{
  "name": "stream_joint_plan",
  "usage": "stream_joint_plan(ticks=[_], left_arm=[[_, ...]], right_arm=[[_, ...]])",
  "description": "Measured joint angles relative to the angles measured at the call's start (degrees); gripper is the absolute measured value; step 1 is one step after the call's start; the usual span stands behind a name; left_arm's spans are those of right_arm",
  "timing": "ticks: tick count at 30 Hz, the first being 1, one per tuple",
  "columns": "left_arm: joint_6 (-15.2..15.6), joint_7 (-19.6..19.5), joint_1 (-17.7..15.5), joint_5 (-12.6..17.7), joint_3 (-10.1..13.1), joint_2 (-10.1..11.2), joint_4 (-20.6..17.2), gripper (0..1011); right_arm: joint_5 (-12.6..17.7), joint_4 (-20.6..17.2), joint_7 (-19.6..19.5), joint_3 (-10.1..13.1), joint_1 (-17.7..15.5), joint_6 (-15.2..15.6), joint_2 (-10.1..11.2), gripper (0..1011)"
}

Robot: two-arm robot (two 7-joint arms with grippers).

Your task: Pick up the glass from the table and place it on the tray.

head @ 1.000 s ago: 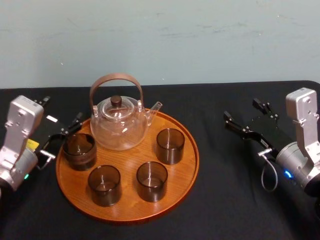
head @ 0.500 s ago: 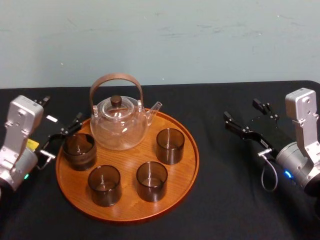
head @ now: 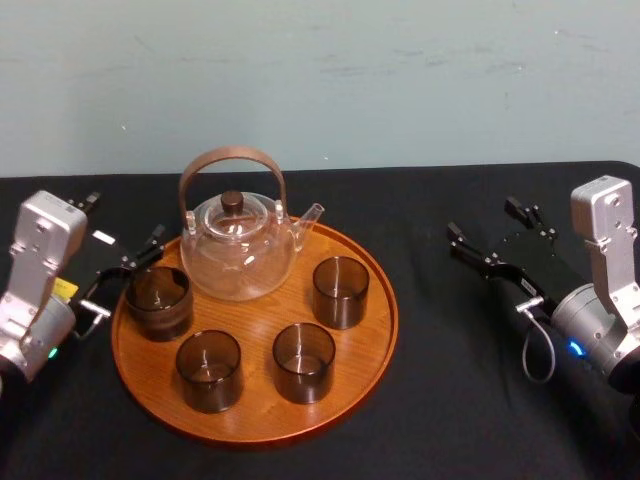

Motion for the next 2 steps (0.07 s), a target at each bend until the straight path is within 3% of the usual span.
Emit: stream_joint_plan(ticks=[2], left_arm=[[0.0,0.0,0.0,0.0,0.0,0.0,0.0,1002]], right_arm=[[0.01,-0.01,0.0,-0.01,0.0,-0.01,0.0,1002]])
